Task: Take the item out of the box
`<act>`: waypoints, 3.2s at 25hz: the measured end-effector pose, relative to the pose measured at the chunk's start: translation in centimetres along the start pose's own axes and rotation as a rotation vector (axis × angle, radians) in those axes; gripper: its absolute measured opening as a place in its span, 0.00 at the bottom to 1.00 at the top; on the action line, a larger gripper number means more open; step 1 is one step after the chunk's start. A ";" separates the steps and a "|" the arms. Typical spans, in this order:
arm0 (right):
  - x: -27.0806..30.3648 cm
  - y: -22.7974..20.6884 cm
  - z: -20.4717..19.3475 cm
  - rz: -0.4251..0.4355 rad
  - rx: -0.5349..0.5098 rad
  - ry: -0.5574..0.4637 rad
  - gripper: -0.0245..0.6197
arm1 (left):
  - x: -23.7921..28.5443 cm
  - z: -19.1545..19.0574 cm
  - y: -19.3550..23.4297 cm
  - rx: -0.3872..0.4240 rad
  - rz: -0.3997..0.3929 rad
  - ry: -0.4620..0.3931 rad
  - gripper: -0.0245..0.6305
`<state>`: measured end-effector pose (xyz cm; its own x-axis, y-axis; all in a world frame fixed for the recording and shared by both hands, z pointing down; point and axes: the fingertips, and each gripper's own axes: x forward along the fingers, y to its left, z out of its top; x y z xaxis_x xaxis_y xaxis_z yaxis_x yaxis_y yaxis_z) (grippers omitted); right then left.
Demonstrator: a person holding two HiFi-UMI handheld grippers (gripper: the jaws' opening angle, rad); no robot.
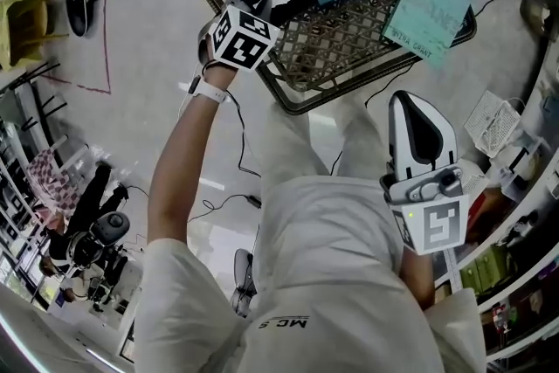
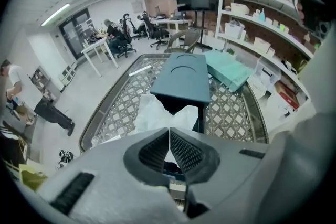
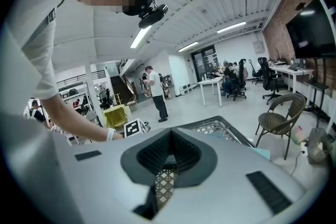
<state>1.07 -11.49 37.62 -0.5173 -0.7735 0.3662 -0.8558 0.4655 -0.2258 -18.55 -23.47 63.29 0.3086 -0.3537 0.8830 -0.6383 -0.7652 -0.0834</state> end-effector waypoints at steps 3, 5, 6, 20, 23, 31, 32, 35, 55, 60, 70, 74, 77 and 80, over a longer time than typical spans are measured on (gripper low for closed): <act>-1.1 0.1 0.8 0.009 -0.025 -0.021 0.06 | -2.0 0.9 -0.5 -0.081 -0.002 -0.042 0.08; -1.7 0.2 1.3 0.017 -0.043 -0.033 0.06 | -3.3 1.4 -0.8 -0.095 0.013 -0.062 0.08; -1.9 0.3 1.6 0.021 -0.048 -0.040 0.06 | -4.0 1.5 -1.0 -0.096 0.019 -0.070 0.08; -5.4 1.7 5.5 0.105 -0.149 -0.111 0.06 | -16.8 4.8 -5.1 -0.266 0.096 -0.273 0.08; -6.1 2.4 5.7 0.150 -0.156 -0.109 0.06 | -19.8 5.3 -6.3 -0.295 0.120 -0.321 0.08; -7.9 4.9 6.8 0.212 -0.247 -0.118 0.06 | -29.4 4.8 -7.6 -0.420 0.248 -0.506 0.08; -7.9 5.2 6.8 0.218 -0.249 -0.116 0.06 | -30.8 4.8 -7.7 -0.430 0.268 -0.534 0.08; -8.2 5.7 7.0 0.229 -0.260 -0.123 0.06 | -34.6 5.1 -8.5 -0.461 0.324 -0.615 0.08; -6.4 7.0 8.6 0.302 -0.303 -0.134 0.06 | -44.1 3.2 -14.2 -0.617 0.514 -0.791 0.08; -5.8 8.2 9.1 0.324 -0.309 -0.124 0.06 | -44.7 3.1 -13.4 -0.636 0.515 -0.799 0.08; -4.6 14.1 8.1 0.575 -0.424 0.028 0.06 | -46.6 0.6 -12.0 -0.729 0.569 -0.814 0.08; -3.8 15.5 8.1 0.622 -0.457 0.065 0.06 | -46.2 -0.4 -12.6 -0.786 0.569 -0.797 0.08; -3.1 16.3 8.2 0.634 -0.495 0.059 0.06 | -46.1 -1.0 -13.0 -0.817 0.574 -0.780 0.08; -2.8 17.0 8.4 0.632 -0.500 0.039 0.06 | -46.1 -1.4 -13.2 -0.832 0.579 -0.767 0.08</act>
<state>-11.97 -5.05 25.13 -0.8961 -0.2882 0.3375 -0.2969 0.9545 0.0268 -25.34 3.70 24.31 -0.0132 -0.9543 0.2987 -0.9783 0.0741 0.1934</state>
